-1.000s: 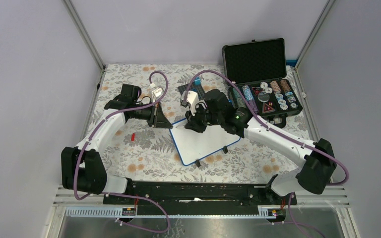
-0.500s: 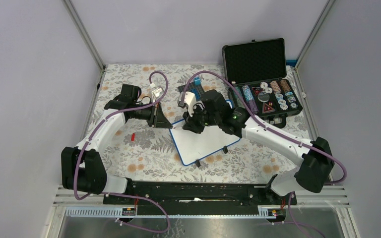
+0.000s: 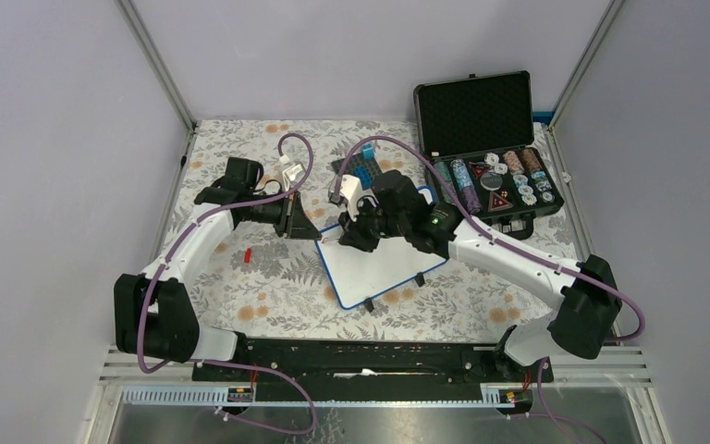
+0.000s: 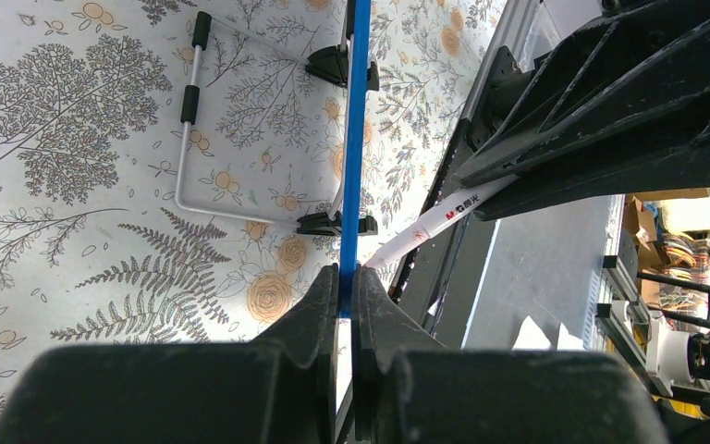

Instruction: Write a sentence on the whiteboard

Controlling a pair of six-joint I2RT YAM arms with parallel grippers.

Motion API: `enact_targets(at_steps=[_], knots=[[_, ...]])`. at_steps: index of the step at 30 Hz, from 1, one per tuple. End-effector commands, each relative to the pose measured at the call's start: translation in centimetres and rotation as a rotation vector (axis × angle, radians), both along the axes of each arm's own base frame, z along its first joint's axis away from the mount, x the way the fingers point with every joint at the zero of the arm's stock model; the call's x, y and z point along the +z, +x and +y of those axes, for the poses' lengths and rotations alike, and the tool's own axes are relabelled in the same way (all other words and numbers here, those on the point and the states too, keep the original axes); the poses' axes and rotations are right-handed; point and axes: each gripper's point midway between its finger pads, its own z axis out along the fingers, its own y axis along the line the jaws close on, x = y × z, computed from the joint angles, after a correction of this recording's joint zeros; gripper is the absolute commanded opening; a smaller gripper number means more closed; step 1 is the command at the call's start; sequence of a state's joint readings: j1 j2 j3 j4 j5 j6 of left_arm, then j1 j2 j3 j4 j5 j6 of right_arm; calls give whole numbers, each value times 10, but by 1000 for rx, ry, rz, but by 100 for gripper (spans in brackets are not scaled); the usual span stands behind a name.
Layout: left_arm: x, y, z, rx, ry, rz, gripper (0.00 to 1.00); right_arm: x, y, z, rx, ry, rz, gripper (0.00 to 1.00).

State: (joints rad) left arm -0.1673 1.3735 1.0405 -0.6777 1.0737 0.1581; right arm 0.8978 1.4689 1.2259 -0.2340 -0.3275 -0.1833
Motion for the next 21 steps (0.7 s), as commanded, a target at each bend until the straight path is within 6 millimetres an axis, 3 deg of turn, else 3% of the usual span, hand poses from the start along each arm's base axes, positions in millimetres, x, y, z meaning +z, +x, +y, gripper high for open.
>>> enact_targets(at_steps=[1, 15, 21], knots=[[6, -3, -1, -12, -11, -30, 0, 13, 2, -4, -12, 15, -71, 0], [6, -3, -1, -9, -7, -30, 0, 12, 2, -16, -34, -4, -101, 0], [6, -3, -1, -7, -6, -31, 0, 2, -4, -20, -17, -24, -82, 0]])
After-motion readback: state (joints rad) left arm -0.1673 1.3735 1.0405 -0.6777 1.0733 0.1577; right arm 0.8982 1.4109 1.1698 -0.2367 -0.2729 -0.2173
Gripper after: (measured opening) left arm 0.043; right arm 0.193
